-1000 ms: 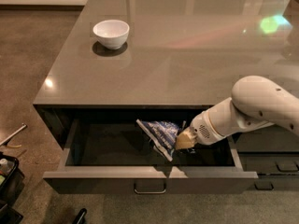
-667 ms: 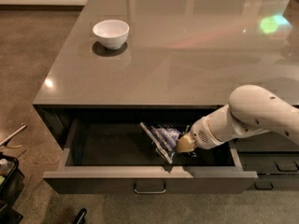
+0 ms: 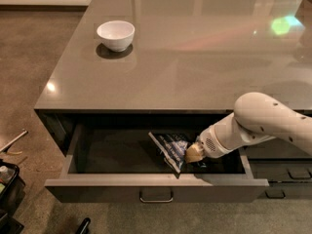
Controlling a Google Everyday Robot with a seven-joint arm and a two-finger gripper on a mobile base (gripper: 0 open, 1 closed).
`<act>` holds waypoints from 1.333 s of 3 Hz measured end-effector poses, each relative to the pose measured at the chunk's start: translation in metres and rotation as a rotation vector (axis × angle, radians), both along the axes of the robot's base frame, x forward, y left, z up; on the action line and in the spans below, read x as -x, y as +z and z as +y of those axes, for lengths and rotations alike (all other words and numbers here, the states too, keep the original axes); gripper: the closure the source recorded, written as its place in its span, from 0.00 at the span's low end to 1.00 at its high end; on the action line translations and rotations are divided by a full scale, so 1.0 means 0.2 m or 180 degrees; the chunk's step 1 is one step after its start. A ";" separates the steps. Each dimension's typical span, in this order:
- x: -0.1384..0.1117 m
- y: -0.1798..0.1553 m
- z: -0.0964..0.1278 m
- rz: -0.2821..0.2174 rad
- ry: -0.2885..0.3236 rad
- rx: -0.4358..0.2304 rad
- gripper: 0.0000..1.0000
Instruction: Place blue chip bag into top drawer
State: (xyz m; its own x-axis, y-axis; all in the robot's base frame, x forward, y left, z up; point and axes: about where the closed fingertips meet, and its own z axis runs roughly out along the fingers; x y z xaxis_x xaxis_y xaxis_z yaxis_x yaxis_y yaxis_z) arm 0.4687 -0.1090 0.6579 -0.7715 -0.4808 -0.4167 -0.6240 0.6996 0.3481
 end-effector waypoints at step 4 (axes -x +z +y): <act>0.00 0.00 0.00 0.0000 0.0001 0.0000 0.00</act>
Offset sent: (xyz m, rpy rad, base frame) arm 0.0000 0.0000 0.0000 0.0000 0.0000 0.0000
